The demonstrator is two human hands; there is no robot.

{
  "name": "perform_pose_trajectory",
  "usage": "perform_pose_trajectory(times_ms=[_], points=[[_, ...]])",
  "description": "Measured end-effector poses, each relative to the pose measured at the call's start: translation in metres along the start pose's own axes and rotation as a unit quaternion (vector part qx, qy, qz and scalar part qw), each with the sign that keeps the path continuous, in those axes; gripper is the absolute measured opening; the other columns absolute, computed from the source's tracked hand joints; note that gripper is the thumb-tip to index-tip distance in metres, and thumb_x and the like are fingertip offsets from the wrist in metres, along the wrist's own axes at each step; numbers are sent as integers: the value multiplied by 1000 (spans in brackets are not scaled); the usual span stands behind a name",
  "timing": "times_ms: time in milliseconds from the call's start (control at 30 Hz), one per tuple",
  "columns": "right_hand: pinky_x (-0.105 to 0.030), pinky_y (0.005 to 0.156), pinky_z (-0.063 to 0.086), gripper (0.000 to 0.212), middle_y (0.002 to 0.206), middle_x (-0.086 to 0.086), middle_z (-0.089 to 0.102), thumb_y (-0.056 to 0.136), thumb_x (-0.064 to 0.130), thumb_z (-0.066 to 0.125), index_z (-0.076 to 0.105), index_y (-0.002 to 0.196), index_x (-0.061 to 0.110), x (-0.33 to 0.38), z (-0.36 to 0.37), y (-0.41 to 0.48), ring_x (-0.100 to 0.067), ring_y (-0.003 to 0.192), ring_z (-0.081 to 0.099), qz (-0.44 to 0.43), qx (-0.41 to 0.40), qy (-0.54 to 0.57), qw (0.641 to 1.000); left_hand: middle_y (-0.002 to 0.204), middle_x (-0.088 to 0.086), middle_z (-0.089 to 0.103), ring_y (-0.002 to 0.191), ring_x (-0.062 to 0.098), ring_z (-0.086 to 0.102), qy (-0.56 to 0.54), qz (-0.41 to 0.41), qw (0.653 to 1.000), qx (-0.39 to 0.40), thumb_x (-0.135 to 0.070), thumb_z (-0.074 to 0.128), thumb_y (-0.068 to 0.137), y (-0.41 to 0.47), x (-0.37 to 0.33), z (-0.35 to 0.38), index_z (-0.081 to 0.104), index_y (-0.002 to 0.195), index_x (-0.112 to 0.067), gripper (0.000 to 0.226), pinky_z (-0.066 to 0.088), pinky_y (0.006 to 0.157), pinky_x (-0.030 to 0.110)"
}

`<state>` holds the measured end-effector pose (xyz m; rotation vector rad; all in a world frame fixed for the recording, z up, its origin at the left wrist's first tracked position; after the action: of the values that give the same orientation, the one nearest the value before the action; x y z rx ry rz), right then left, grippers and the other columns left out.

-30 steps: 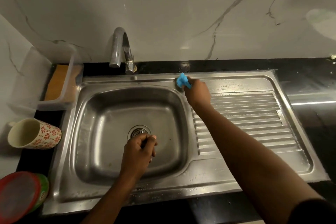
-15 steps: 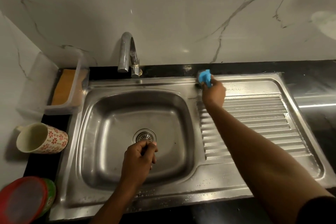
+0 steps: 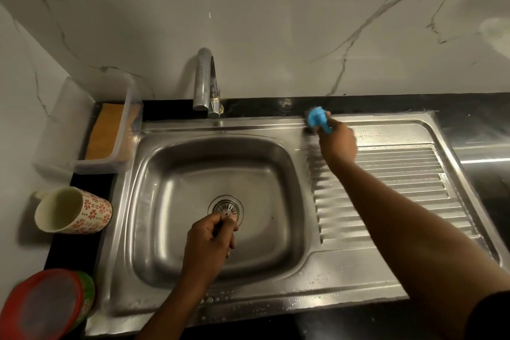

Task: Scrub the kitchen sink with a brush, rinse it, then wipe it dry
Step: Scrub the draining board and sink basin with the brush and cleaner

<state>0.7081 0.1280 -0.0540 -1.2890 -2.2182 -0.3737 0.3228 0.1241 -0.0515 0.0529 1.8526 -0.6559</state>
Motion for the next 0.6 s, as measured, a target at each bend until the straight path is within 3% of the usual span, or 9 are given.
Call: perform_pose_trajectory(times_ms=[133,200,333,433,600], points=[[-36,87,57,35,124,-9,72,104,23,63,62,139,18,5,5,-12,-25,109,70,67,-16,42,997,55,7,62,47,15,53,-13,1,1000,-15,-21,64,102,-1,3,-9,70,71,-15,32,43,47,28],[-37,82,55,33,117,-8,75,101,25,63,66,134,21,29,27,-33,-27,105,72,39,1,60,997,56,8,63,47,16,53,-11,1,1000,-19,-22,64,102,-3,4,-11,70,71,-17,32,43,48,29],[-29,79,50,41,118,-1,72,106,28,57,56,147,28,78,63,-61,-13,95,64,-45,78,83,993,56,8,64,48,18,54,-7,3,999,-31,-22,65,101,-10,3,-7,71,72,-16,30,44,50,30],[-32,86,55,43,125,-3,71,105,28,60,55,148,26,83,60,-58,-15,99,66,-96,108,25,989,56,9,64,48,17,54,-17,2,999,-46,-21,65,101,-17,2,-5,71,72,-15,30,43,49,29],[-34,81,58,47,120,-5,71,102,31,64,54,148,27,34,31,-56,-16,92,65,-132,135,-80,979,57,8,62,52,17,55,-33,-9,997,-66,-22,65,101,-37,8,3,71,74,-13,30,44,51,29]])
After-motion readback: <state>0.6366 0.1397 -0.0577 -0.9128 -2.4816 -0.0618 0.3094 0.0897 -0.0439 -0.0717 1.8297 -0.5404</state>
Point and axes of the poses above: each hand's wrist, its own y-axis towards the middle knuckle, its own z-axis out of the palm, x = y × z, the point moved 6 cm from there along y, towards the middle knuckle
